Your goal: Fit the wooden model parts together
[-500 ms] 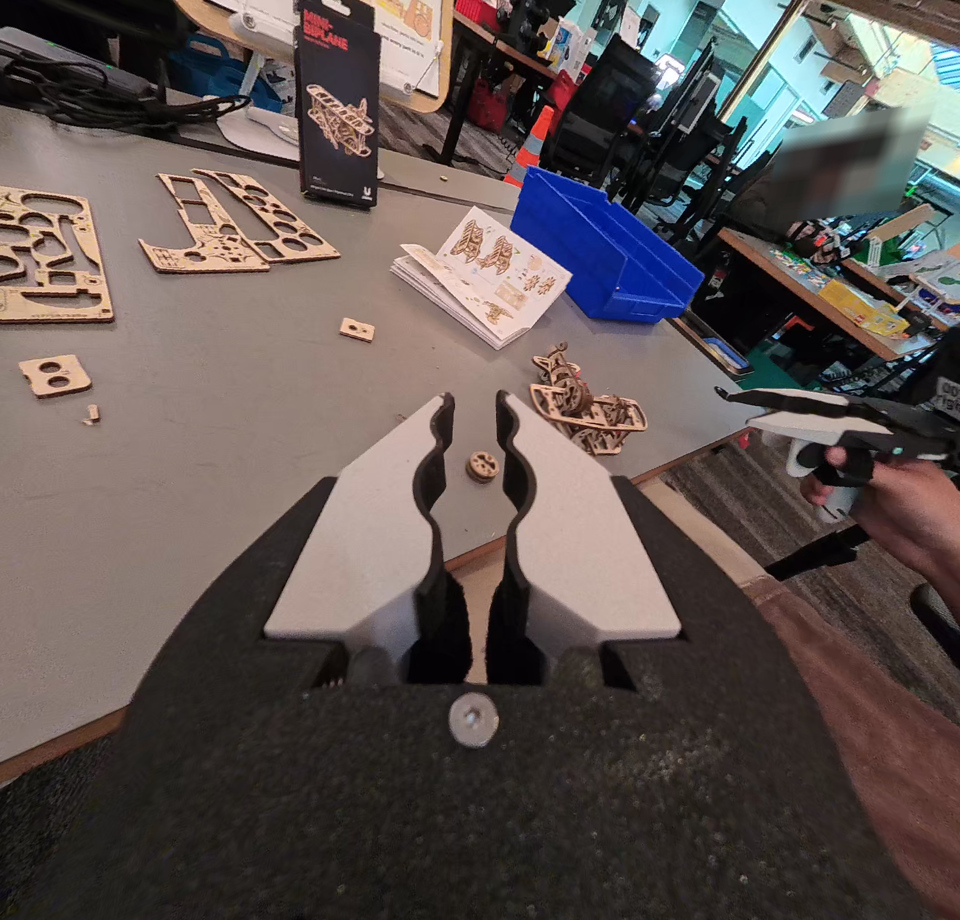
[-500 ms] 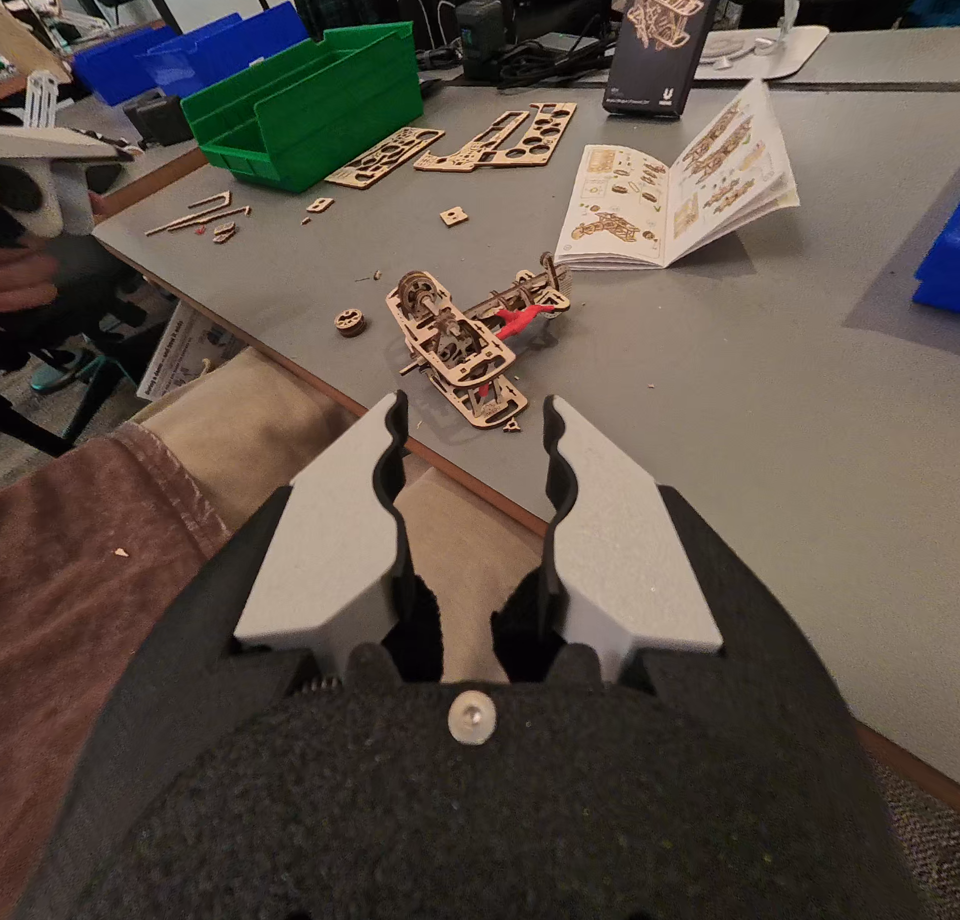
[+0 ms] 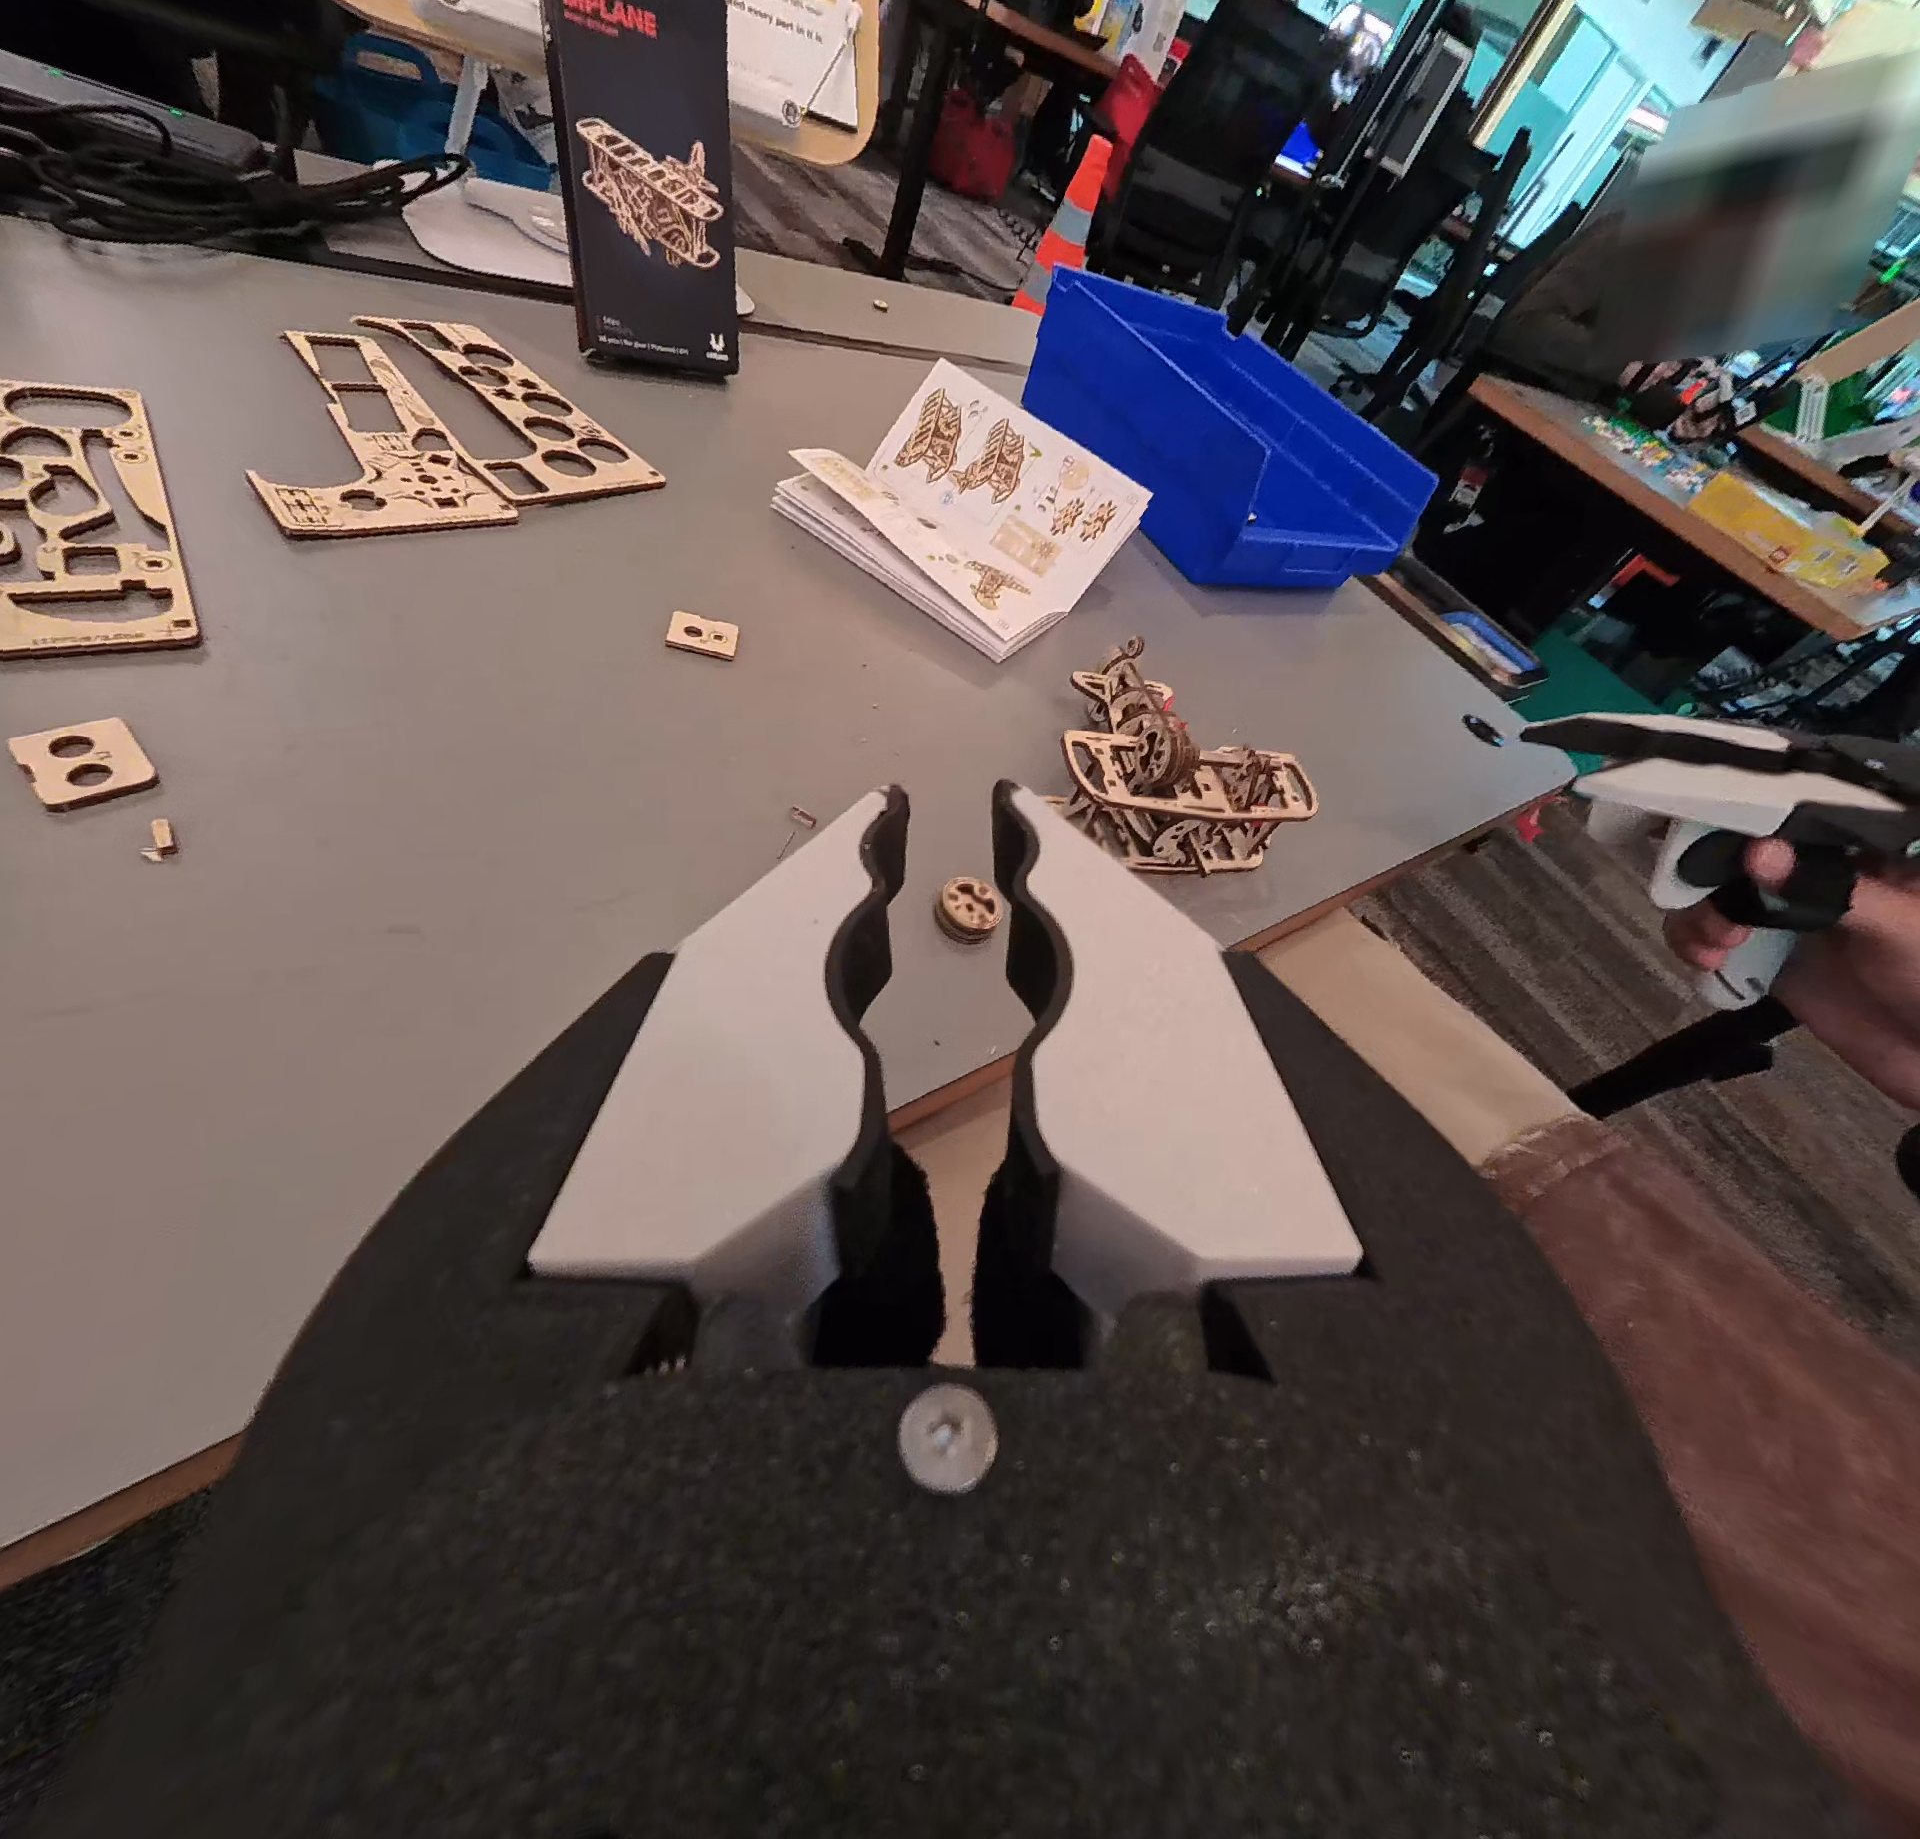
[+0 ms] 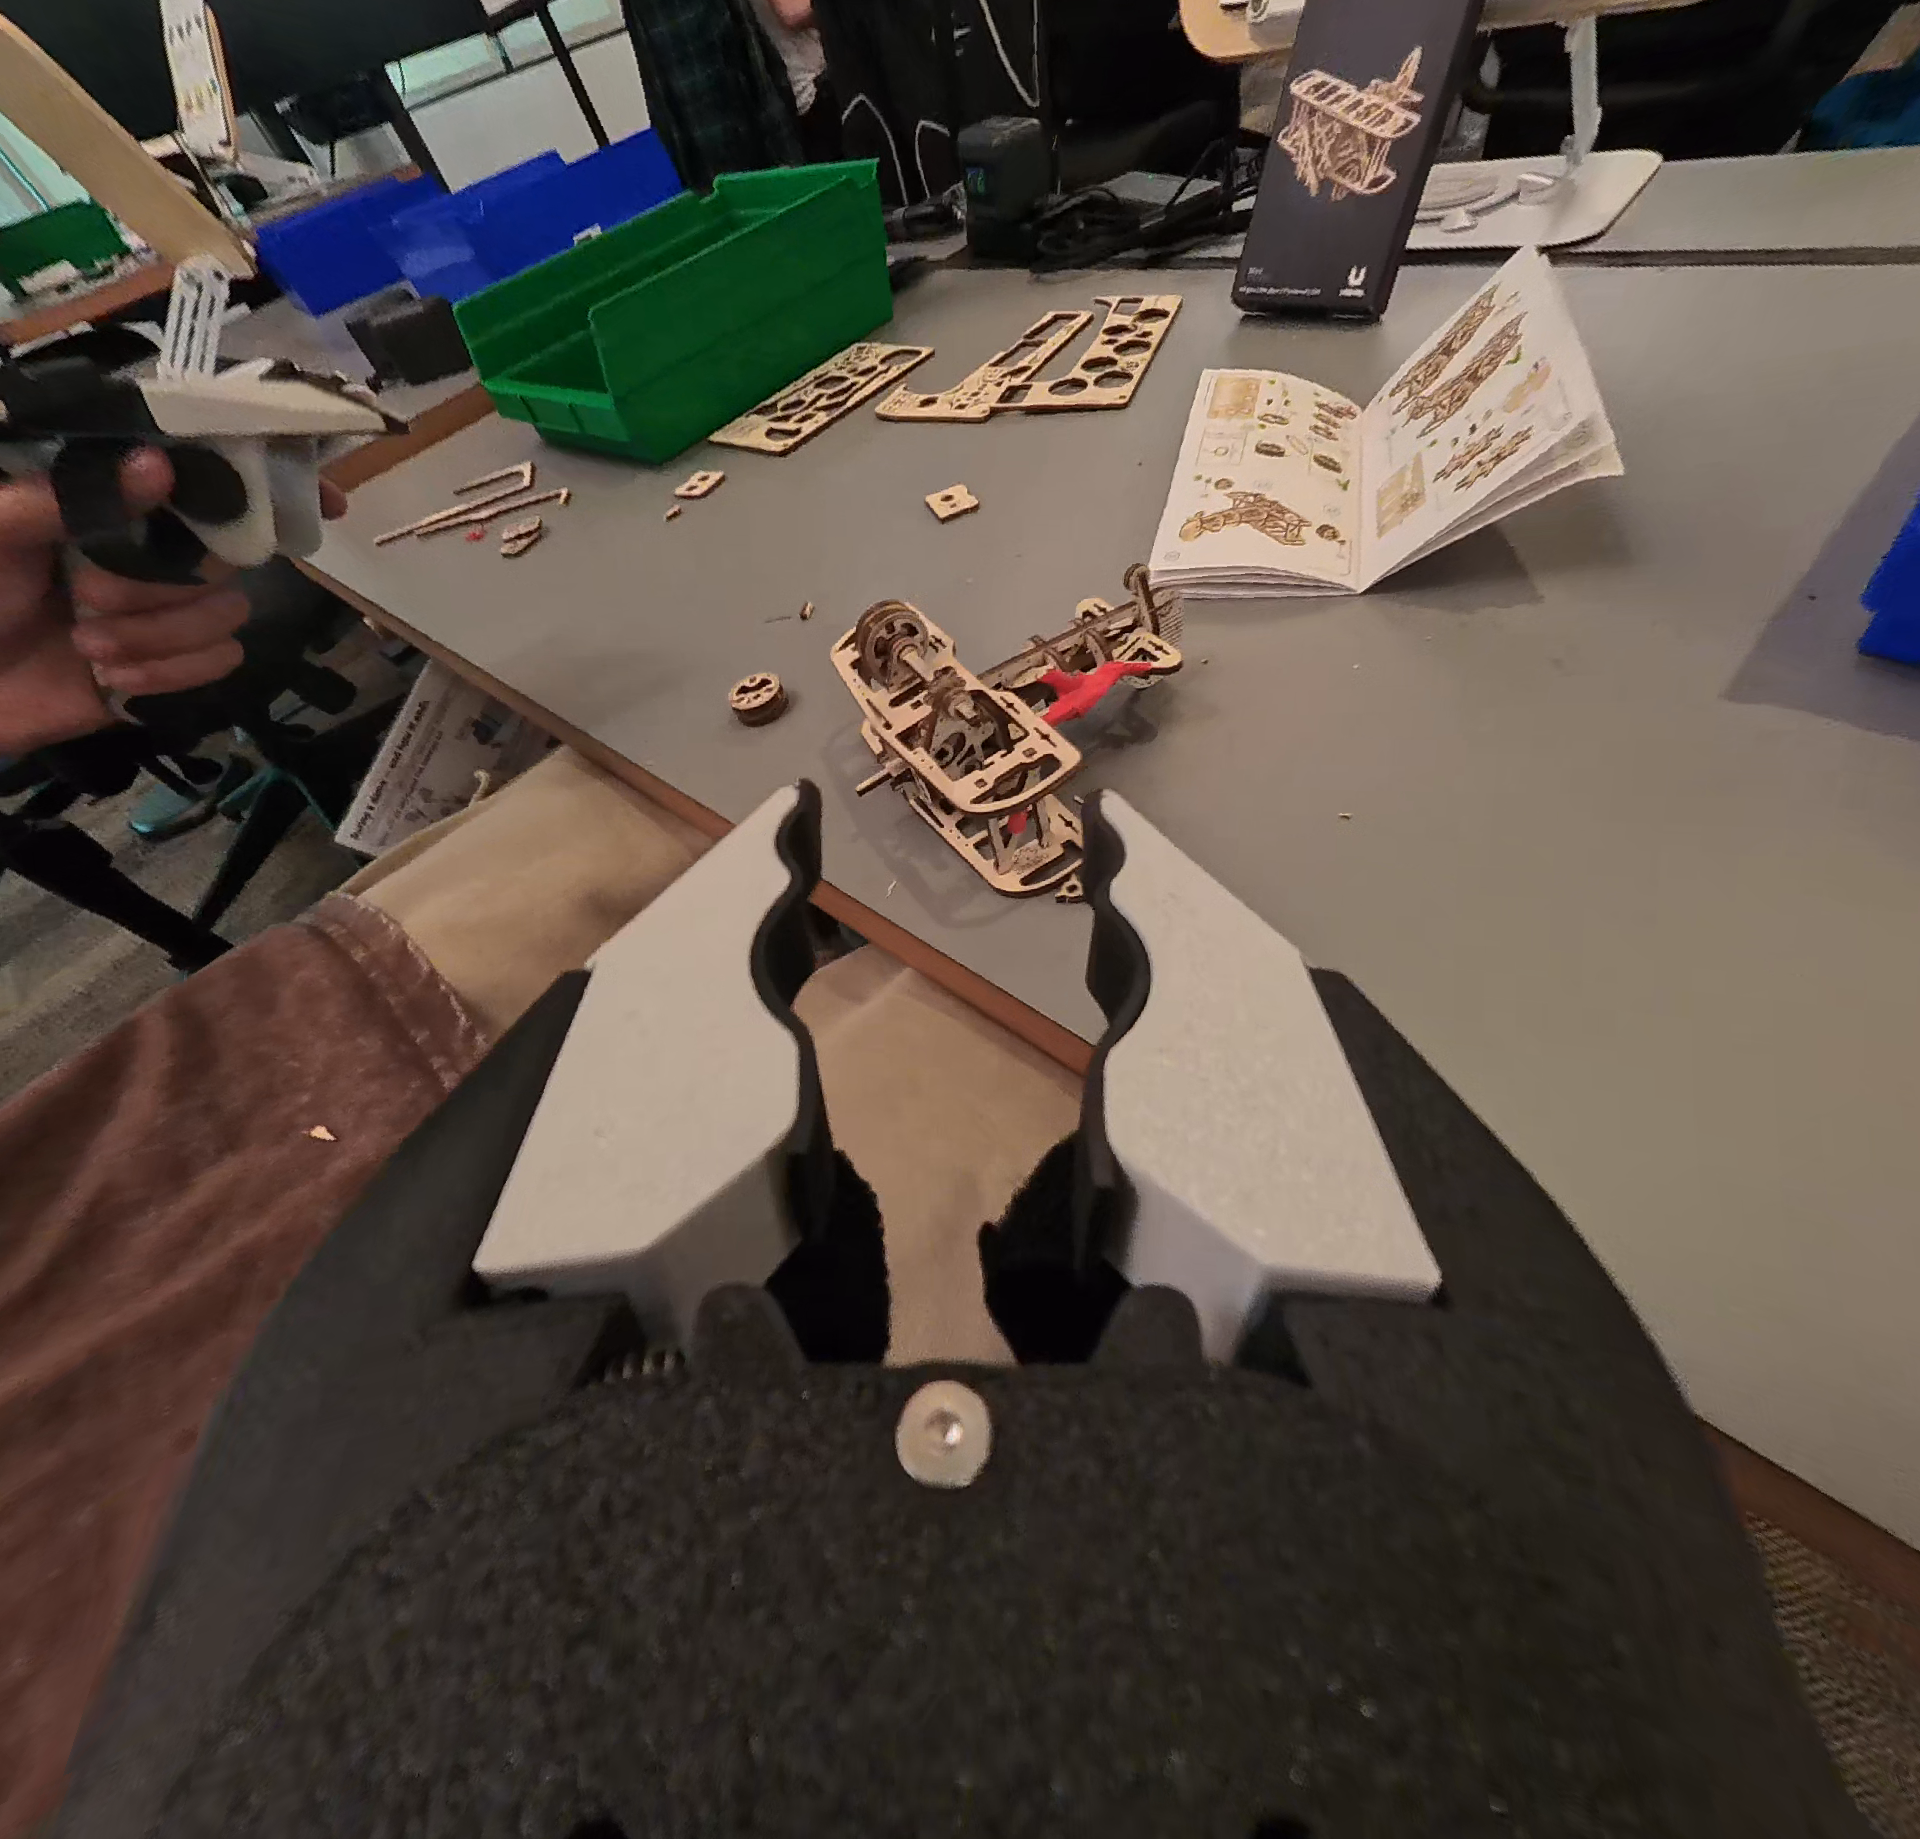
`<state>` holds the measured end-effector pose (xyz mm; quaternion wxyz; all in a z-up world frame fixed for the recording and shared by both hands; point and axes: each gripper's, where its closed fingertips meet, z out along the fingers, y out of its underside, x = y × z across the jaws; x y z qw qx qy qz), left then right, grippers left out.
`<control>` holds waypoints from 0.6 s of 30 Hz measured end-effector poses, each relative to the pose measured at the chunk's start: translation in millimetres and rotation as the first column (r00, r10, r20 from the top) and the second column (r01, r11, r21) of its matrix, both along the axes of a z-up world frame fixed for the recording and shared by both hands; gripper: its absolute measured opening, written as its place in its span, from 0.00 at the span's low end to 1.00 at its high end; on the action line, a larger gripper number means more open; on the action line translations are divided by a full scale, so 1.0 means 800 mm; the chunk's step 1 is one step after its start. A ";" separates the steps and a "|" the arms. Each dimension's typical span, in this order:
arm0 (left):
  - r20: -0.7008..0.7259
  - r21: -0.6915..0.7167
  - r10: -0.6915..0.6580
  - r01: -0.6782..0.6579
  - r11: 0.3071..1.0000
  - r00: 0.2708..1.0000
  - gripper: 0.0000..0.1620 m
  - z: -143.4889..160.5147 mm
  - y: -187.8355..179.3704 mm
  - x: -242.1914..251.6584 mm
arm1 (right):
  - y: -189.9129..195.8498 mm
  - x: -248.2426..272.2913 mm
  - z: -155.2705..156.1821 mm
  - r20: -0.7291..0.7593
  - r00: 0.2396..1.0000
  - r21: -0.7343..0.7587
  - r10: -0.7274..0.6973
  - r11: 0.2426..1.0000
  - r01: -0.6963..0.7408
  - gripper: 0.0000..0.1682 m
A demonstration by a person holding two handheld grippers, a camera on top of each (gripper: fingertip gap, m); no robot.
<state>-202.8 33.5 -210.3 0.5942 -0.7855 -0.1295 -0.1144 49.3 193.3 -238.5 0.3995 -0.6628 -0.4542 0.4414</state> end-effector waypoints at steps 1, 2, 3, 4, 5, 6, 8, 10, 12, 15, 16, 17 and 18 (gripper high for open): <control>-0.012 -0.007 -0.003 0.003 1.000 1.000 0.08 -0.002 0.001 0.000 | 0.004 0.001 0.000 -0.006 1.000 -0.017 -0.006 1.000 0.006 0.29; -0.023 -0.017 -0.010 0.009 1.000 1.000 0.08 -0.004 0.003 0.001 | 0.007 0.002 0.000 -0.009 1.000 -0.032 -0.011 0.999 0.011 0.29; -0.035 -0.028 -0.015 0.014 1.000 0.999 0.08 -0.007 0.005 0.001 | 0.010 0.003 -0.001 -0.009 1.000 -0.042 -0.015 0.999 0.015 0.29; -0.044 -0.038 -0.018 0.016 0.999 0.999 0.08 -0.009 0.006 0.001 | 0.014 0.003 -0.002 -0.008 1.000 -0.048 -0.019 0.999 0.019 0.29; -0.050 -0.045 -0.022 0.019 0.999 0.999 0.08 -0.011 0.008 0.002 | 0.017 0.002 -0.003 -0.006 1.000 -0.050 -0.023 0.998 0.023 0.29; -0.053 -0.052 -0.029 0.026 0.998 0.998 0.08 -0.013 0.010 0.003 | 0.020 0.002 -0.004 -0.005 1.000 -0.052 -0.026 0.998 0.026 0.29; -0.064 -0.067 -0.039 0.035 0.997 0.997 0.08 -0.017 0.015 0.003 | 0.024 -0.001 -0.004 -0.006 1.000 -0.056 -0.027 0.998 0.026 0.29; -0.101 -0.091 -0.056 0.046 0.995 0.993 0.09 -0.023 0.021 0.004 | 0.028 -0.004 -0.006 -0.001 1.000 -0.060 -0.023 0.998 0.022 0.29; -0.175 -0.144 -0.094 0.069 0.987 0.980 0.10 -0.035 0.028 0.006 | 0.032 -0.007 -0.009 0.009 1.000 -0.062 -0.021 0.998 0.021 0.29; -0.321 -0.272 -0.206 0.118 0.955 0.925 0.12 -0.066 0.040 0.013 | 0.039 -0.014 -0.012 0.017 1.000 -0.064 -0.012 0.998 0.013 0.29; -0.356 -0.321 -0.258 0.141 0.936 0.898 0.12 -0.079 0.043 0.017 | 0.042 -0.017 -0.014 0.019 1.000 -0.069 -0.009 0.998 0.010 0.29; -0.378 -0.359 -0.300 0.160 0.920 0.876 0.12 -0.091 0.047 0.022 | 0.044 -0.021 -0.015 0.021 1.000 -0.076 -0.005 0.997 0.006 0.29; -0.384 -0.386 -0.331 0.175 0.906 0.862 0.12 -0.102 0.052 0.025 | 0.046 -0.024 -0.017 0.023 1.000 -0.084 -0.001 0.996 0.003 0.29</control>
